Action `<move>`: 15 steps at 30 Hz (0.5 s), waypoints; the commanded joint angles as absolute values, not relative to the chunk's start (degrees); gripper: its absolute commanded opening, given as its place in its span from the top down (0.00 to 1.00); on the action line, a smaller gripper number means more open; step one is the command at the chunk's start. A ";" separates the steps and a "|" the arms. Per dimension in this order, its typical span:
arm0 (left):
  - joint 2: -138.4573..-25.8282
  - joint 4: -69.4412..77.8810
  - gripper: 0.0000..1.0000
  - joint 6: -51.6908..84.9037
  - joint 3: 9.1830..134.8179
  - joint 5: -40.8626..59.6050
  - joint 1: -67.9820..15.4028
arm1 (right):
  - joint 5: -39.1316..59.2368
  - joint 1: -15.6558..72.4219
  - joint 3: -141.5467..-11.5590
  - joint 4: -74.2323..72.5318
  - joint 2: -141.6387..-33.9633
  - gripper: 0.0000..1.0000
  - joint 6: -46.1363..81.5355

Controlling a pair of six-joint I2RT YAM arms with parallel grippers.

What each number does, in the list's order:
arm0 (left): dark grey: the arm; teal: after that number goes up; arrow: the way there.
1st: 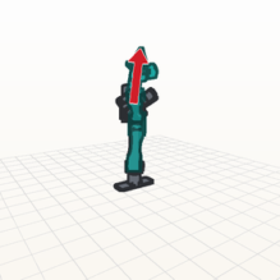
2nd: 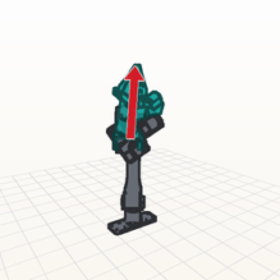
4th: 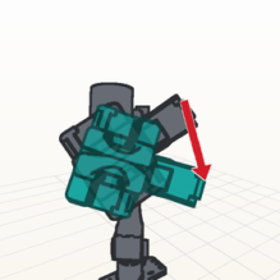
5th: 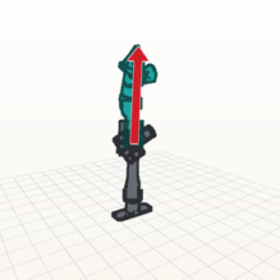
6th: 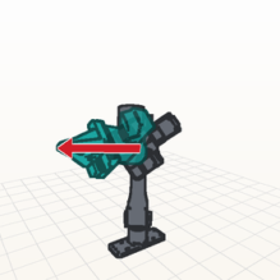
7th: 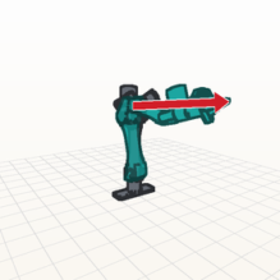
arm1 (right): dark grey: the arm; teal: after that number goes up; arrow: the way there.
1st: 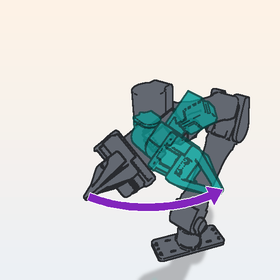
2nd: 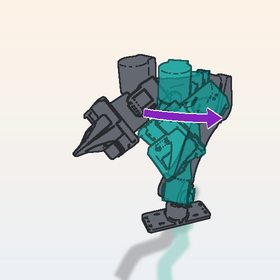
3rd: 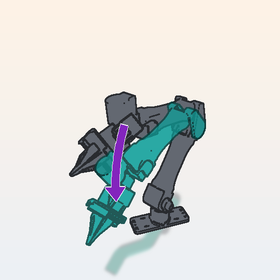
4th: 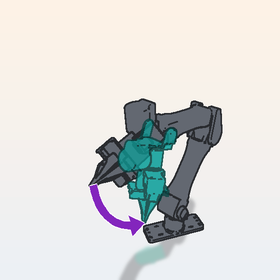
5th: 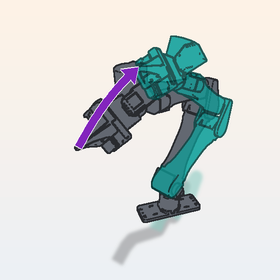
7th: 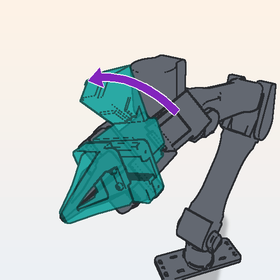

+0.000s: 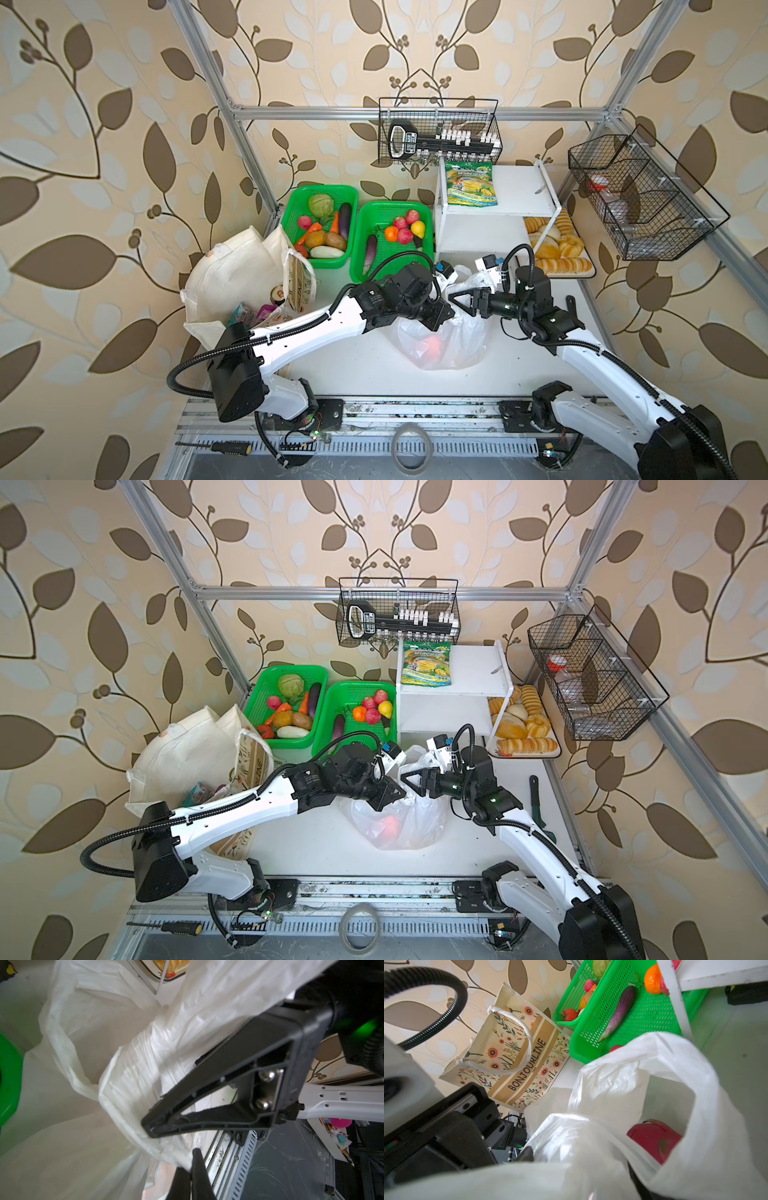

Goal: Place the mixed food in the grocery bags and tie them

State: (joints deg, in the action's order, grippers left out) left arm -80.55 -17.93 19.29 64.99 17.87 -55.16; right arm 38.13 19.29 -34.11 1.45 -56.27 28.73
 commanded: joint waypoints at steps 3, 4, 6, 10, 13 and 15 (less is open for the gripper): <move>-81.71 -15.91 1.00 18.47 64.47 18.20 -55.99 | 39.22 19.51 -36.03 -0.16 -56.68 0.25 31.43; -81.89 -15.62 1.00 18.46 64.58 18.22 -56.07 | 39.42 19.56 -36.06 -0.08 -56.93 0.25 31.63; -82.00 -15.21 1.00 18.15 64.92 18.37 -56.31 | 39.43 19.84 -36.28 0.39 -57.22 0.25 31.53; -82.00 -14.90 1.00 17.50 65.88 18.24 -56.68 | 36.01 21.80 -38.40 5.34 -58.16 0.24 27.68; -83.78 -15.75 1.00 16.86 66.64 16.96 -56.78 | 31.97 22.56 -39.55 8.95 -58.53 0.30 24.88; -83.42 -16.30 1.00 16.65 66.67 15.52 -56.76 | 31.64 22.32 -39.64 9.34 -58.28 0.42 23.95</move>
